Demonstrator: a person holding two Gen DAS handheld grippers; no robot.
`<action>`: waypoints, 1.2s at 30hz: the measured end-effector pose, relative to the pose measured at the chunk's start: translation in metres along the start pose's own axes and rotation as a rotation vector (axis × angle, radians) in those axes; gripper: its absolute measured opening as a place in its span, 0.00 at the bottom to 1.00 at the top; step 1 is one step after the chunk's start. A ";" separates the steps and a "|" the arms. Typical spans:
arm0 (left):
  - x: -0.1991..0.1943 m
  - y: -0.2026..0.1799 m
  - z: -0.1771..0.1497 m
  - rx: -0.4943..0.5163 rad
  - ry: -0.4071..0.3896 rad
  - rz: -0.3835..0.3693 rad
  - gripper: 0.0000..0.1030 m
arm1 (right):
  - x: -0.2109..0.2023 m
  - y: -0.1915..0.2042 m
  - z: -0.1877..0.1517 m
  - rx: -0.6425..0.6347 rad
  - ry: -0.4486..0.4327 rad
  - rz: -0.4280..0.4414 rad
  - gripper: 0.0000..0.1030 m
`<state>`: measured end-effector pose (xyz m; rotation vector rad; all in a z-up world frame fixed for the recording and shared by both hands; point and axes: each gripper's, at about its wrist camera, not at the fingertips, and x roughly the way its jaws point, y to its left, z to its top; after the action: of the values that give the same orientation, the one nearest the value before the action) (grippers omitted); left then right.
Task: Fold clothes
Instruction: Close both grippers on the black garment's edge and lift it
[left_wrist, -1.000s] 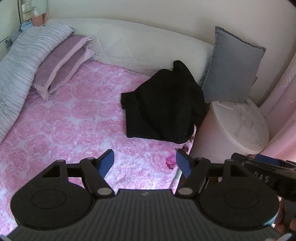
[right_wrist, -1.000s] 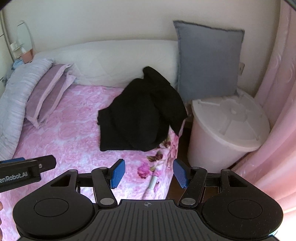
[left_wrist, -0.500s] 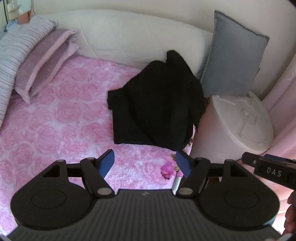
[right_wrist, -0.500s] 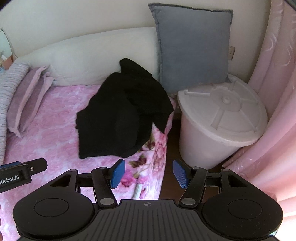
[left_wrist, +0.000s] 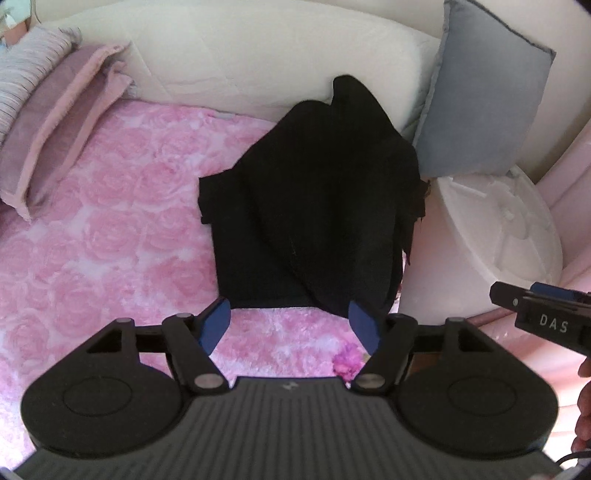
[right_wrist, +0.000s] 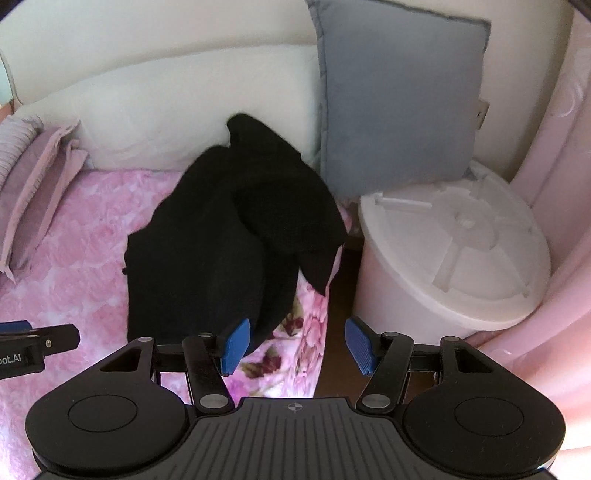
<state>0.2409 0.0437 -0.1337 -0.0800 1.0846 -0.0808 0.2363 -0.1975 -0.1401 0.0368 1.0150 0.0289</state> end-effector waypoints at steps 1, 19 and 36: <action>0.007 0.000 0.004 -0.005 0.009 -0.005 0.65 | 0.005 -0.001 0.003 -0.002 0.012 0.003 0.59; 0.117 0.020 0.061 -0.079 0.113 -0.046 0.60 | 0.103 0.004 0.061 -0.012 0.113 0.112 0.59; 0.212 0.052 0.084 -0.256 0.175 -0.080 0.61 | 0.182 0.041 0.098 -0.074 0.063 0.201 0.59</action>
<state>0.4157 0.0751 -0.2866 -0.3520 1.2626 -0.0203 0.4149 -0.1504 -0.2411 0.0707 1.0698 0.2520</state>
